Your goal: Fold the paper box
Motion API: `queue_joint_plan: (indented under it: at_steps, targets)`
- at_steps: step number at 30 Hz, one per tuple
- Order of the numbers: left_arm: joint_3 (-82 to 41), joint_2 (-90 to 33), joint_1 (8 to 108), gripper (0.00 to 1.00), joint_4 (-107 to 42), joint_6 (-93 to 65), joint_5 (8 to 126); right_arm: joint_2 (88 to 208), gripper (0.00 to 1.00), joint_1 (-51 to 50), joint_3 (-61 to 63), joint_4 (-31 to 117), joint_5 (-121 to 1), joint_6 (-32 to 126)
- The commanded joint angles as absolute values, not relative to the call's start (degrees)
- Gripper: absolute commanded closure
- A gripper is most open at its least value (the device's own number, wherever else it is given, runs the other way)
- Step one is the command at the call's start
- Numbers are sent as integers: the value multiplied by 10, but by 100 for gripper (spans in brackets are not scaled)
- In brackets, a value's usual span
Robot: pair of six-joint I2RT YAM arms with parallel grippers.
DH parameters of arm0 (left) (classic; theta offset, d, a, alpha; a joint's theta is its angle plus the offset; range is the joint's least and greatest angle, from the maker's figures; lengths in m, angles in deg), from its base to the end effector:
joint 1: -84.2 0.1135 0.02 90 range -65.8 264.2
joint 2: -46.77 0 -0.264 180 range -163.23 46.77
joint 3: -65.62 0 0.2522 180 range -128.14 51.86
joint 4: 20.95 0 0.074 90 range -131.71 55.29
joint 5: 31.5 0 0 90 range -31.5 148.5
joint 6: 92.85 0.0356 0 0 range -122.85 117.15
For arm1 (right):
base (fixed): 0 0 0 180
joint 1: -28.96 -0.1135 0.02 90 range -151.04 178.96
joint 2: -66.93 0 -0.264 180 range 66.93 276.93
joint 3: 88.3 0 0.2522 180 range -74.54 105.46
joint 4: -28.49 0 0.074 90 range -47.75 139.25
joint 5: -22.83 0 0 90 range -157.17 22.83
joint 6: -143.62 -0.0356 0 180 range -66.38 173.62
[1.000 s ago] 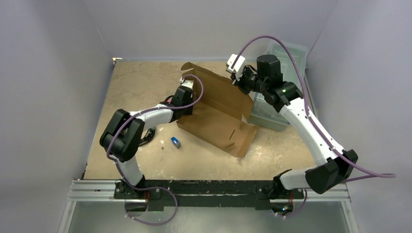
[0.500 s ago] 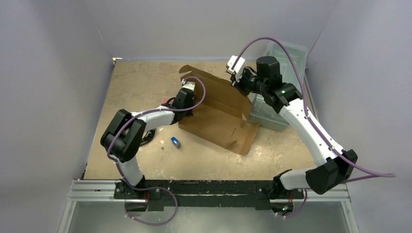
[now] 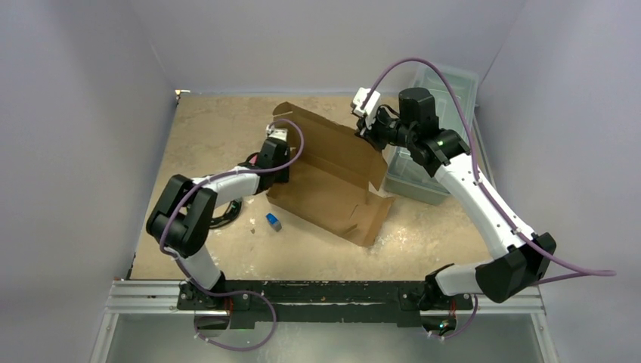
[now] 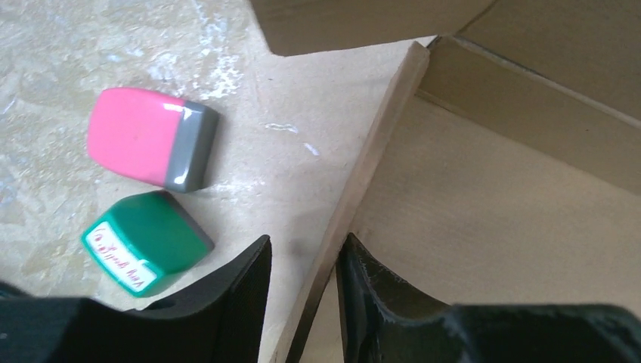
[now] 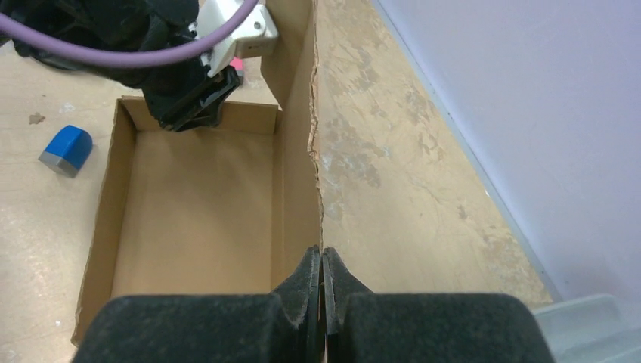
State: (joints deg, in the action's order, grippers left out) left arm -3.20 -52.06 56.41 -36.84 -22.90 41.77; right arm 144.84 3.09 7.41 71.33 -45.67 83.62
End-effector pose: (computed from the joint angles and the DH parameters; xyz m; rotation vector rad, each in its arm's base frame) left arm 0.3181 -0.1560 0.1706 0.0188 2.3301 -0.0694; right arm 0.2659 0.1435 0.4034 -1.1367 1.6339 0.3296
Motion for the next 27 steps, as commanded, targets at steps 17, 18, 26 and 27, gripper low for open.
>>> queue_joint_plan:
  at_steps: [17, 18, 26, 27]
  targets:
    - [-26, -505, 640, 62, -301, -246, 543, 1459, 100, 24, 107, 693, -394, 851]
    - [-26, -509, 637, 63, -301, -244, 538, 1459, 100, 24, 105, 691, -393, 851]
    - [-44, -528, 584, 100, -345, -219, 387, 1460, 100, 21, 99, 681, -390, 849]
    - [-44, -524, 572, 100, -366, -216, 351, 1460, 100, 20, 98, 680, -390, 849]
